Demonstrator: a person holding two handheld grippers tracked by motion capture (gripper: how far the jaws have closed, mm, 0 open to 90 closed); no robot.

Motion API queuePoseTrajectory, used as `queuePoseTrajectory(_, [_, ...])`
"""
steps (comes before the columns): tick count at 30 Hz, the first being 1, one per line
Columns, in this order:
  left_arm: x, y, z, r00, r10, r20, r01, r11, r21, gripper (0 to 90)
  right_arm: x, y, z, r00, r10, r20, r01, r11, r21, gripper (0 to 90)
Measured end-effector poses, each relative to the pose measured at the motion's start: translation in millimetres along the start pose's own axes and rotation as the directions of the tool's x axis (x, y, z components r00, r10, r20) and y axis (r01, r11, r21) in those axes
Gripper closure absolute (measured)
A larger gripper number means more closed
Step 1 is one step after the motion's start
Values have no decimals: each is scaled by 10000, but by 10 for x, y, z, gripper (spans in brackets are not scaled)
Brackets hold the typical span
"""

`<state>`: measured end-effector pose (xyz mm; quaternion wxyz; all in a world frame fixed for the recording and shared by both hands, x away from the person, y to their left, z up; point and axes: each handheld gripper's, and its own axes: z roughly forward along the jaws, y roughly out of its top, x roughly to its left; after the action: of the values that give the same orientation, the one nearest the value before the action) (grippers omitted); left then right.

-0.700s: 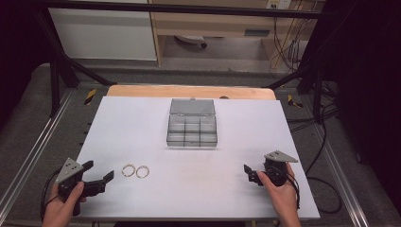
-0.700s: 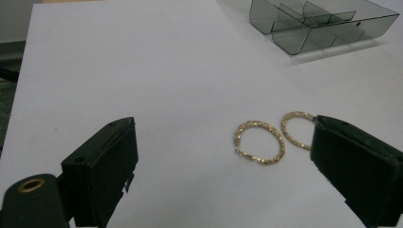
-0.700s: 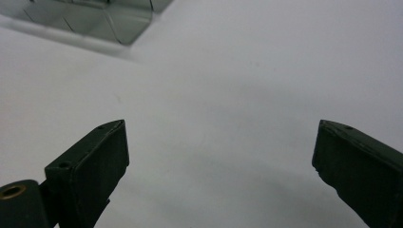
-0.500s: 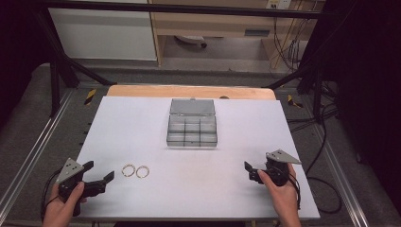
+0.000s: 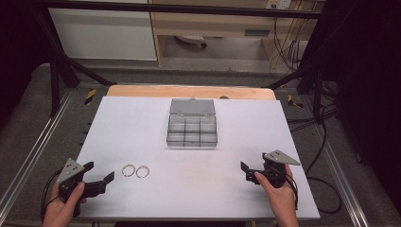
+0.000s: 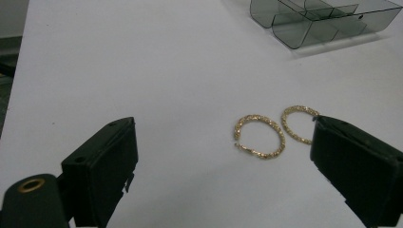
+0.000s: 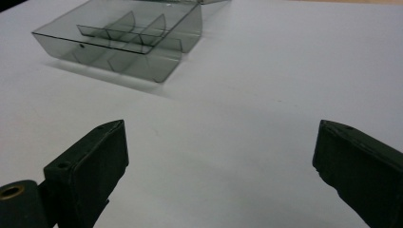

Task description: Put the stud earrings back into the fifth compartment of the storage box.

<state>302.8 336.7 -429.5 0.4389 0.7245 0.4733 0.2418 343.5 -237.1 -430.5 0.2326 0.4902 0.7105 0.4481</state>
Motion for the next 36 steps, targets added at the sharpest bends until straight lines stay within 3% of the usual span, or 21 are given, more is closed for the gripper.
queuePoseTrajectory(4, [0, -1, -2, 10000, -1, 4, 1, 10000, -4, 90, 147, 39, -3, 9992, -132, -390, 126, 9998, -175, 56])
queuePoseTrajectory(9, [0, -1, 0, 10000, -22, 1, 22, 10000, 1, 90, 236, 67, 8, 9989, -251, -386, 250, 9997, -43, 65])
queuePoseTrajectory(17, [5, -4, 0, 10000, -87, 11, 87, 10000, -38, 85, 401, 131, 28, 9965, -556, -621, 539, 9981, -291, 60])
queuePoseTrajectory(21, [2, 2, -5, 10000, -76, -11, 76, 9999, -77, 85, 429, 135, 36, 9958, -505, -769, 486, 9985, -266, 62])
queuePoseTrajectory(22, [4, 5, -9, 10000, -87, 4, 87, 9999, -121, 85, 450, 143, 37, 9937, -345, -1065, 324, 9992, -217, 64])
queuePoseTrajectory(25, [17, 8, -20, 9999, -142, -56, 141, 9997, -202, 85, 492, 151, 54, 9911, -240, -1306, 214, 9995, -213, 62])
queuePoseTrajectory(36, [15, 0, -15, 9999, -142, -37, 141, 9998, -123, 84, 904, 142, 218, 9785, -883, -1865, 961, 9948, 329, 61])
